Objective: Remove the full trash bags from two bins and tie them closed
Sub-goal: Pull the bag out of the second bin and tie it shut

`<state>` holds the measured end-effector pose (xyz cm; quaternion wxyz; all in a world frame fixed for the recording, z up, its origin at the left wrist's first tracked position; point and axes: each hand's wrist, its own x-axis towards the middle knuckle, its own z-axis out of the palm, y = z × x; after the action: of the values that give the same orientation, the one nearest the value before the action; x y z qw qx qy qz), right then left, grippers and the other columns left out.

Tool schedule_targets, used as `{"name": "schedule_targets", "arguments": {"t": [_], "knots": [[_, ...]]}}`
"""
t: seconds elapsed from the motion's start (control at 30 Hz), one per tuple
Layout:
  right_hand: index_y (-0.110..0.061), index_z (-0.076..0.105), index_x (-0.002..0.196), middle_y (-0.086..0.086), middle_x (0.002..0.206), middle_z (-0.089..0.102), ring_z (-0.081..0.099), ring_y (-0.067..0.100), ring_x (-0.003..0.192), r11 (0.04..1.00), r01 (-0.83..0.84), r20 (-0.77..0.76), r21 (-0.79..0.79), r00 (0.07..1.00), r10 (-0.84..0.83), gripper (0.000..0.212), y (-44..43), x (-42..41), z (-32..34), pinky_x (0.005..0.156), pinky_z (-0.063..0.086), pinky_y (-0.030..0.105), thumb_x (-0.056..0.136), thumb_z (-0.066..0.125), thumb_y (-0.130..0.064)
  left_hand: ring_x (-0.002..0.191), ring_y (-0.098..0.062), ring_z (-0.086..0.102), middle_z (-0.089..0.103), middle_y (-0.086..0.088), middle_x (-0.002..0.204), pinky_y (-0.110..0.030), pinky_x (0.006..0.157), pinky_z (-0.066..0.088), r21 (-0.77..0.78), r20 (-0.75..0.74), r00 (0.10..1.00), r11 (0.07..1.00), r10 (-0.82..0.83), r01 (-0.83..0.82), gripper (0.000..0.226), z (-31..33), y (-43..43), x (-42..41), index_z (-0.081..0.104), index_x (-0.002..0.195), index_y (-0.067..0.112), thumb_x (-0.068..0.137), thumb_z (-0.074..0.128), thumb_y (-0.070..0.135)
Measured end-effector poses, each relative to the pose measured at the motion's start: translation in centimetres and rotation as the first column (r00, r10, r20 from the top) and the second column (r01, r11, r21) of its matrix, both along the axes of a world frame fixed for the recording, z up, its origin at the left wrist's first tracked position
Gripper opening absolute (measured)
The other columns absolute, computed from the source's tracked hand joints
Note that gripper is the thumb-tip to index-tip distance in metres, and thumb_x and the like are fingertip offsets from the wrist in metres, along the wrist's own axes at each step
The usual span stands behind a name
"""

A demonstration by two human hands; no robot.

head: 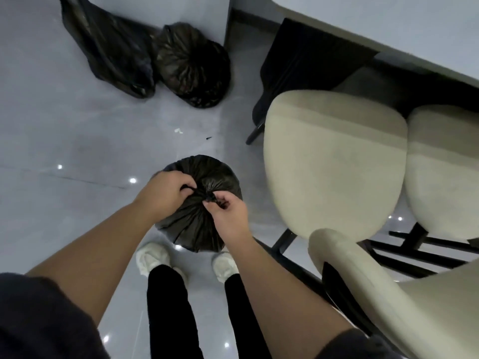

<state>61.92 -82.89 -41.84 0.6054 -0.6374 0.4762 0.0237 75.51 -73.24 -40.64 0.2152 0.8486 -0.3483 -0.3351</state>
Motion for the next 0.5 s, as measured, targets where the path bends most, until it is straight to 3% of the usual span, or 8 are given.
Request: {"name": "schedule_targets", "arguments": {"t": [0.13, 0.27, 0.37, 0.5], "knots": [[-0.013, 0.068, 0.087, 0.001, 0.085, 0.068, 0.063, 0.015, 0.082, 0.999, 0.038, 0.035, -0.007, 0.999, -0.037, 0.006, -0.1, 6.9, 0.2, 0.086, 0.053, 0.033, 0.081, 0.070, -0.012, 0.112, -0.022, 0.057, 0.062, -0.006, 0.122, -0.028, 0.098, 0.040, -0.020, 0.010, 0.999, 0.999, -0.045, 0.045, 0.033, -1.1, 0.0, 6.5, 0.063, 0.118, 0.015, 0.086, 0.061, 0.010], [-0.013, 0.069, 0.086, 0.006, 0.088, 0.071, 0.067, 0.023, 0.088, 0.996, 0.084, 0.066, -0.022, 0.994, -0.083, 0.005, 0.1, 14.1, -1.0, 0.089, 0.054, 0.040, 0.081, 0.070, -0.012, 0.138, -0.023, 0.032, 0.030, -0.007, 0.152, -0.037, 0.111, 0.032, 0.040, 0.005, 0.998, 0.997, -0.068, 0.067, 0.067, -2.2, 0.8, 12.7, 0.031, 0.146, 0.019, 0.085, 0.061, 0.015], [-0.014, 0.070, 0.086, 0.004, 0.090, 0.072, 0.068, 0.022, 0.090, 0.991, 0.130, 0.083, 0.010, 0.988, -0.131, 0.006, -0.2, 19.1, -2.3, 0.090, 0.054, 0.042, 0.081, 0.070, -0.015, 0.143, -0.026, 0.021, 0.013, -0.007, 0.158, -0.043, 0.111, 0.032, 0.131, 0.011, 0.997, 0.989, -0.075, 0.073, 0.085, -3.8, 1.5, 17.5, 0.016, 0.150, 0.022, 0.081, 0.066, 0.023], [-0.011, 0.070, 0.088, 0.007, 0.092, 0.073, 0.068, 0.021, 0.092, 0.980, 0.187, 0.097, 0.068, 0.976, -0.193, 0.009, -1.2, 24.7, -4.3, 0.090, 0.054, 0.036, 0.080, 0.070, -0.015, 0.143, -0.028, 0.018, 0.009, -0.007, 0.159, -0.043, 0.112, 0.030, 0.217, 0.026, 0.995, 0.973, -0.091, 0.084, 0.092, -6.0, 1.2, 23.0, 0.015, 0.150, 0.022, 0.077, 0.071, 0.032]]}}
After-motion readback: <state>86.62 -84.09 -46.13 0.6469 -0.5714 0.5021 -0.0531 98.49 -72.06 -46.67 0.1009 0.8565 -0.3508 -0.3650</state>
